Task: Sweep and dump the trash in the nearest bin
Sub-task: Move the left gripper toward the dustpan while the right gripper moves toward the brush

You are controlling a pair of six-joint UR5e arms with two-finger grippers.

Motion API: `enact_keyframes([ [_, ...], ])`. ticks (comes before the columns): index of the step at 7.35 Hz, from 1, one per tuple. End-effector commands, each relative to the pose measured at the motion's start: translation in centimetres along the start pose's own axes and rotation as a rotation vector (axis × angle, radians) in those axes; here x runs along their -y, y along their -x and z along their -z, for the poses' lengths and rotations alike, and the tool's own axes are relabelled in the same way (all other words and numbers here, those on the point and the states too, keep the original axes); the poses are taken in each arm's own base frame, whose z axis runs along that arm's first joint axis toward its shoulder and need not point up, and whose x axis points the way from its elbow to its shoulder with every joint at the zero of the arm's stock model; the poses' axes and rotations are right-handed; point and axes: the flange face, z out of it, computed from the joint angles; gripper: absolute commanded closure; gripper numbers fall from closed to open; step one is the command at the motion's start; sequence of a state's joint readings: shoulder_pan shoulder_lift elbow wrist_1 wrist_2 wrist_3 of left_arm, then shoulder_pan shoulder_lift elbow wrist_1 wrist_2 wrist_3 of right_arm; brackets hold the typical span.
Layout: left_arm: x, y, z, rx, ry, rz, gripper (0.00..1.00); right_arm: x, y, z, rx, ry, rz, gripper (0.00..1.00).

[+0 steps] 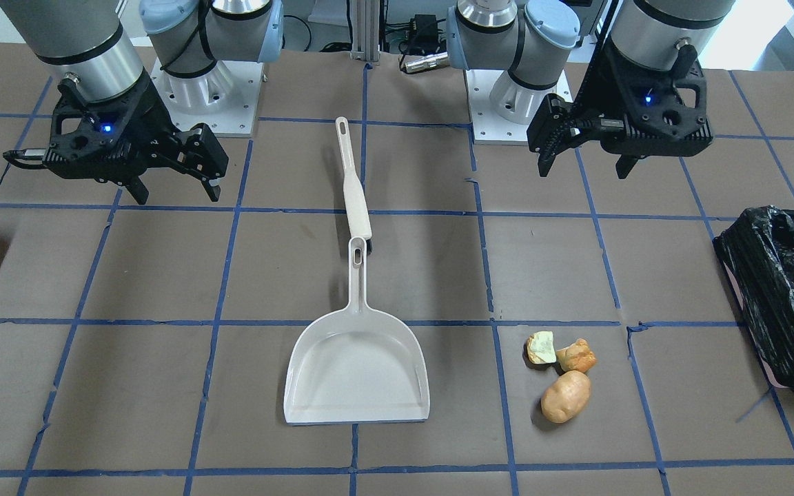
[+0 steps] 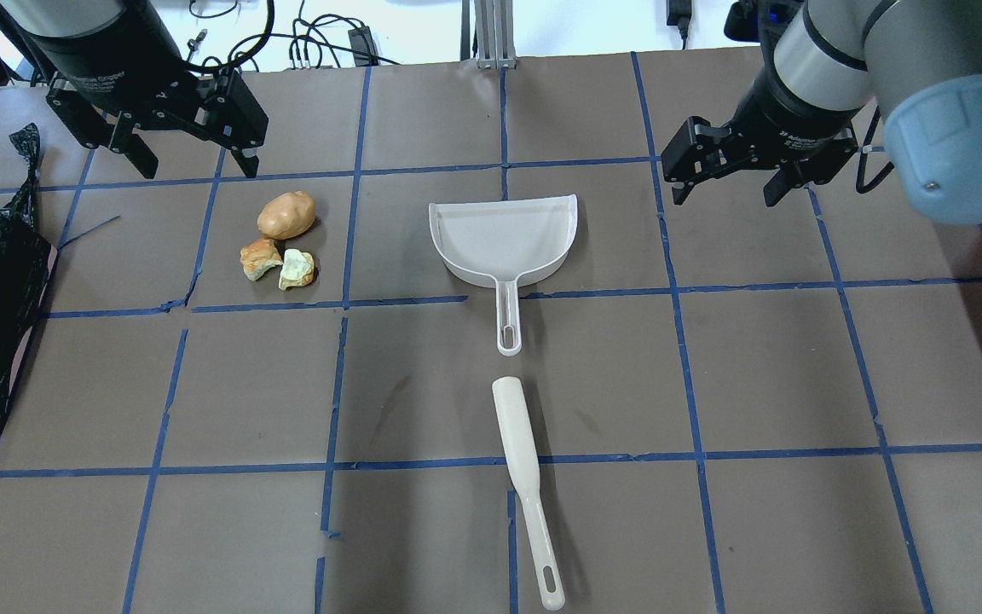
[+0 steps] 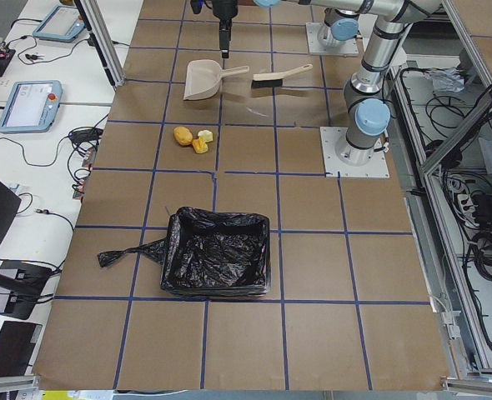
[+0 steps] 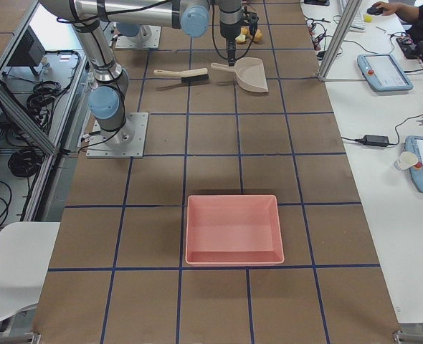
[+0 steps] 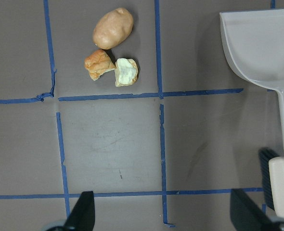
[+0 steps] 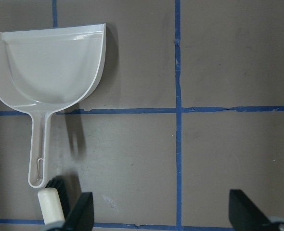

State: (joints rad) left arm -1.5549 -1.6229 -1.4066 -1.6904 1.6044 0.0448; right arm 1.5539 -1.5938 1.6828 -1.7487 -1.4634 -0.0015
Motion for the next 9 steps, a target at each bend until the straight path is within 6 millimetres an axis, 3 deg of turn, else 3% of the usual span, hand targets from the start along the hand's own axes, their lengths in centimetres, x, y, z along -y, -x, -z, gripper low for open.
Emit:
enact_keyframes([
  [1, 0.0, 0.1, 0.1, 0.0, 0.0, 0.003, 0.0, 0.0, 0.0, 0.0, 0.0, 0.0, 0.0, 0.0],
  [3, 1.0, 0.0, -2.2, -0.011, 0.032, -0.004, 0.0, 0.0, 0.0, 0.0, 0.0, 0.0, 0.0, 0.0],
  [6, 1.7, -0.1, -2.9, -0.017, 0.036, -0.009, 0.0, 0.0, 0.0, 0.0, 0.0, 0.0, 0.0, 0.0],
  [9, 1.5, -2.2, -3.7, -0.006, 0.016, -0.05, 0.0, 0.0, 0.0, 0.0, 0.0, 0.0, 0.0, 0.0],
])
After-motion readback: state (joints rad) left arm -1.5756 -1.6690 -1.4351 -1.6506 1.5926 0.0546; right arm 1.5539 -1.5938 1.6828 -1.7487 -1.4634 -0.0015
